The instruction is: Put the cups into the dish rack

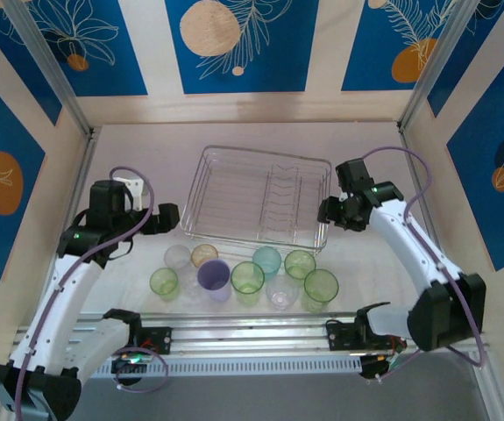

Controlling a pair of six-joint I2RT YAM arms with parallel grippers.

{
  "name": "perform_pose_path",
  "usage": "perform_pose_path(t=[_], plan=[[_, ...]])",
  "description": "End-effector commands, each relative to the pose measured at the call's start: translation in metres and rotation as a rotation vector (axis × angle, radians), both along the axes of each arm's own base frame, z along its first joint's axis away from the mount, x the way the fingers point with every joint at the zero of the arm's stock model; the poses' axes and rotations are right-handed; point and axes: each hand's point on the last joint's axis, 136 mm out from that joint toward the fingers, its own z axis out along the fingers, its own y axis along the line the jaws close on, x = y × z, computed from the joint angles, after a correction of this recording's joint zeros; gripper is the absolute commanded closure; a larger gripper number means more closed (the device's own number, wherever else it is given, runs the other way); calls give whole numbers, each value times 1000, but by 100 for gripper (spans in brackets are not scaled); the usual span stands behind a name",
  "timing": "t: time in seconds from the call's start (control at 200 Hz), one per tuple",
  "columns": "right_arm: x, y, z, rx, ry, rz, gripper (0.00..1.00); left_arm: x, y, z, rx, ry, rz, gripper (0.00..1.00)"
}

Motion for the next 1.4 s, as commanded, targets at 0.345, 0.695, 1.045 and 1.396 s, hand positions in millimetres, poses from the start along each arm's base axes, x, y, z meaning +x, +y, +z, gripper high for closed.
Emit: perform_pose_path(t=[0.345, 0.695, 1.045, 1.396], plan=[[59, 15, -31, 37, 6, 151, 61, -9, -3, -5, -11, 24, -13, 0], [85, 16, -41, -136, -3, 315, 89, -6, -2, -13, 10, 47, -12, 0], [99, 16, -52, -186, 9, 392, 90, -4, 0, -19, 25, 65, -8, 0], [87, 11, -20, -133, 72, 261, 47, 0, -2, -20, 25, 71, -13, 0]])
